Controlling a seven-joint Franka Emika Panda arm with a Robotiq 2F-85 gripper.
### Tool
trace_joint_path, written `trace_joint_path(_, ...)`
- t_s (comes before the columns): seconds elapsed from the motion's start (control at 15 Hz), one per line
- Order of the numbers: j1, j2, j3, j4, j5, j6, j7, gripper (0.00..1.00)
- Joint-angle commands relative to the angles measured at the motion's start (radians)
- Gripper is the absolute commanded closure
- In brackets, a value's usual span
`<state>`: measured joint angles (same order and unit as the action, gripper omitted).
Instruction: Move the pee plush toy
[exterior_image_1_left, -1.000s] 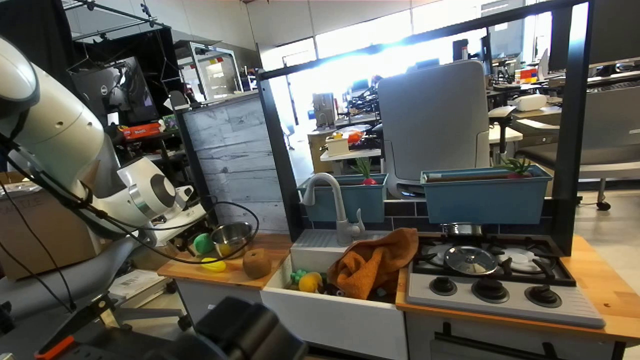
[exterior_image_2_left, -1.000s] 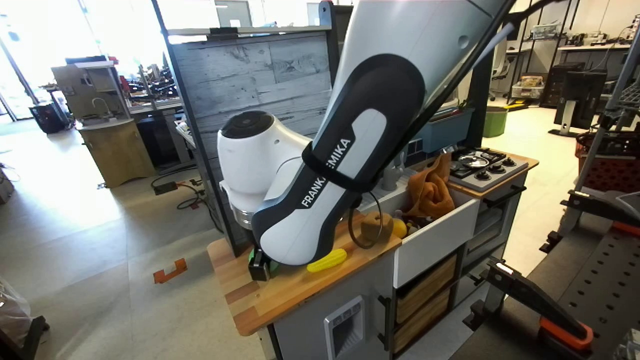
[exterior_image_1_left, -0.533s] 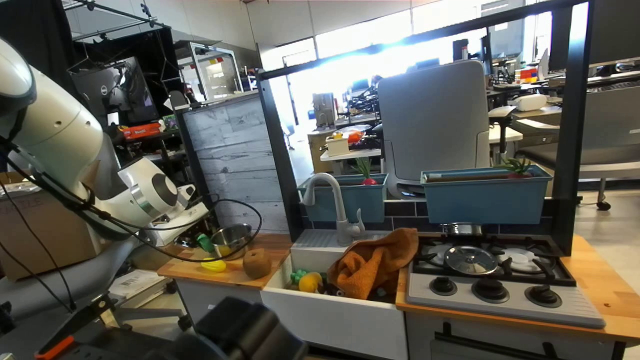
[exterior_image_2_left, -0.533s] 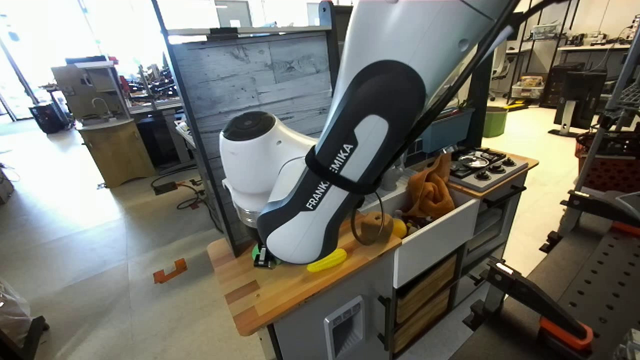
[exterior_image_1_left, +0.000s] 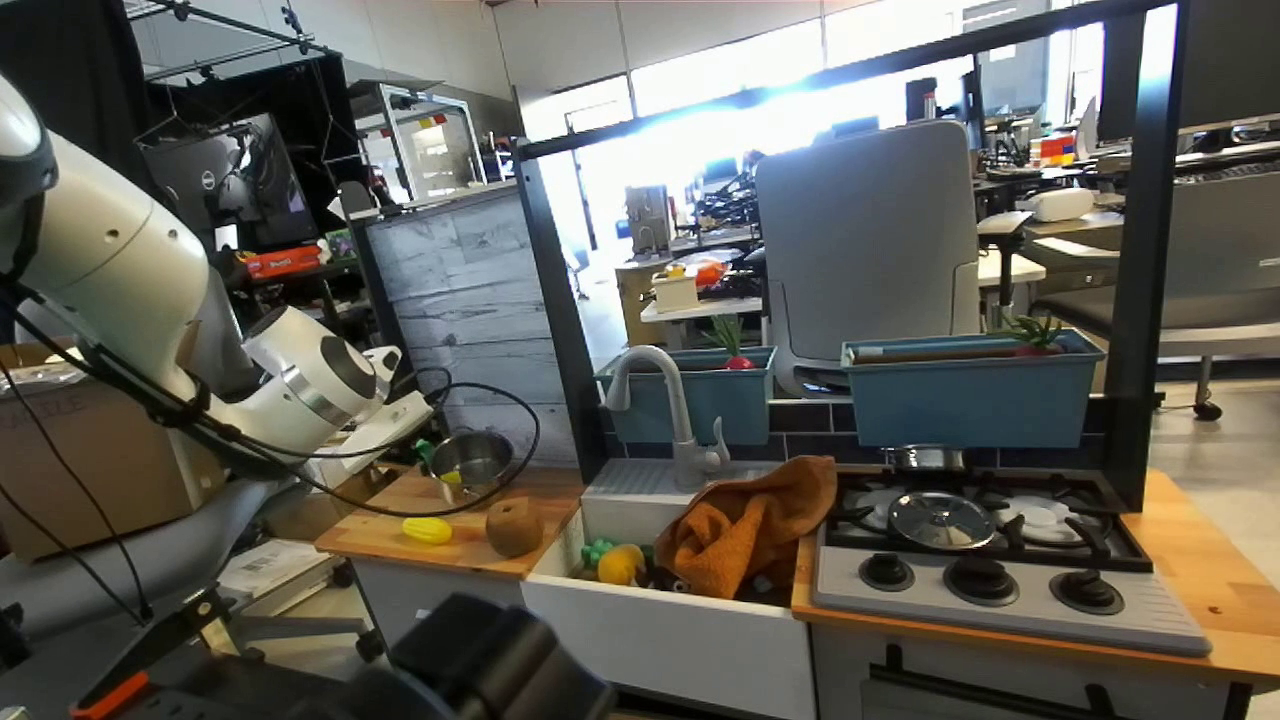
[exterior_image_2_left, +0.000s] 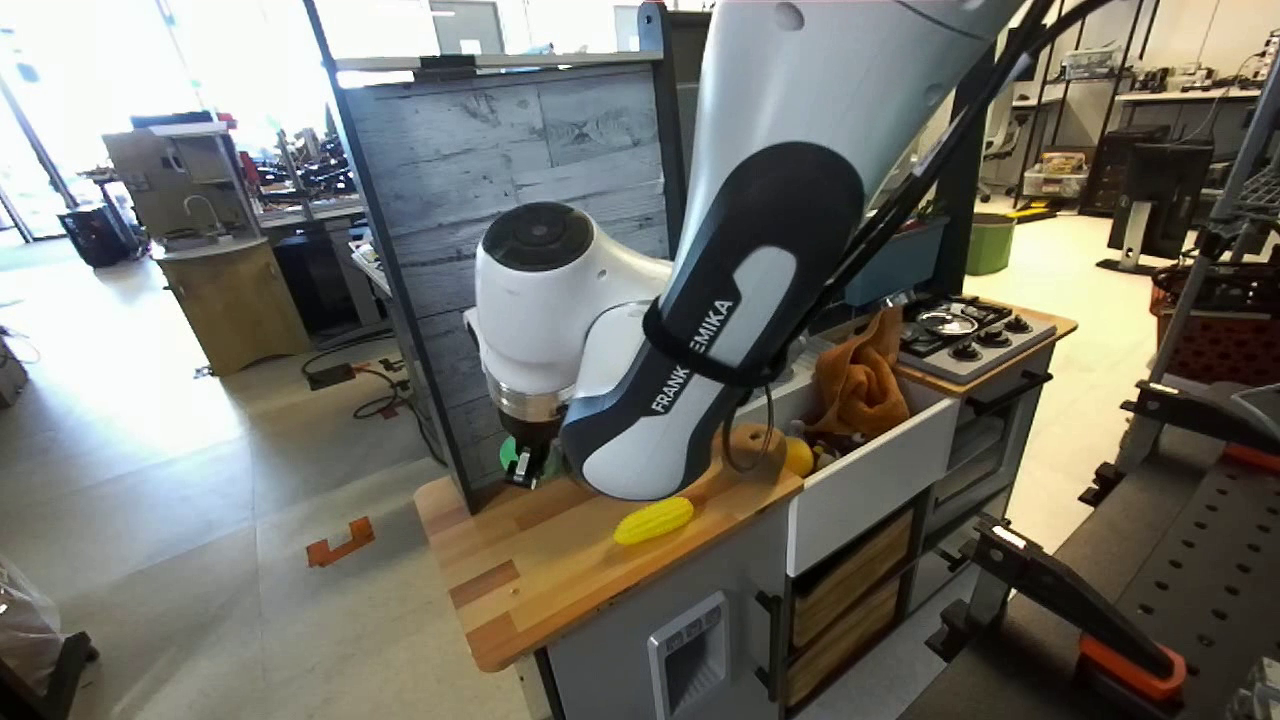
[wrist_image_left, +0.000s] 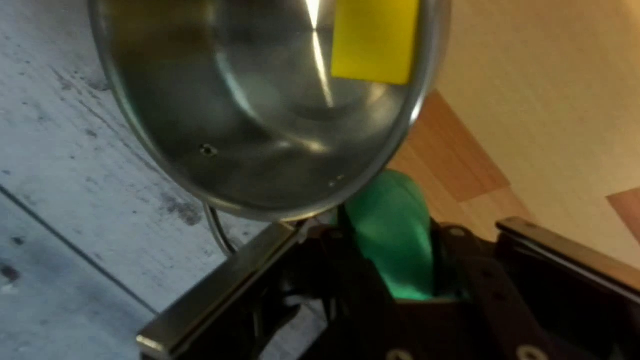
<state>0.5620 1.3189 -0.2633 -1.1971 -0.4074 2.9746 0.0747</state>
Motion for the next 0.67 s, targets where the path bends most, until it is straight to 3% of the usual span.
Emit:
trace_joint_path(0.0, 0.088, -0.044, -0.171, -0.116, 0.0, 0.156, 0.164, 0.94)
trace_joint_path(0.2, 0.174, -0.048, -0.34, -0.217, 0.034, 0.28, 0.297, 0.94)
trace_joint_path(0.33, 0.242, -0.029, -0.438, -0.289, 0.189, 0.344, 0.264, 0.94)
trace_joint_path(0.6, 0.318, -0.03, -0.502, -0.44, 0.409, 0.407, 0.18, 0.94)
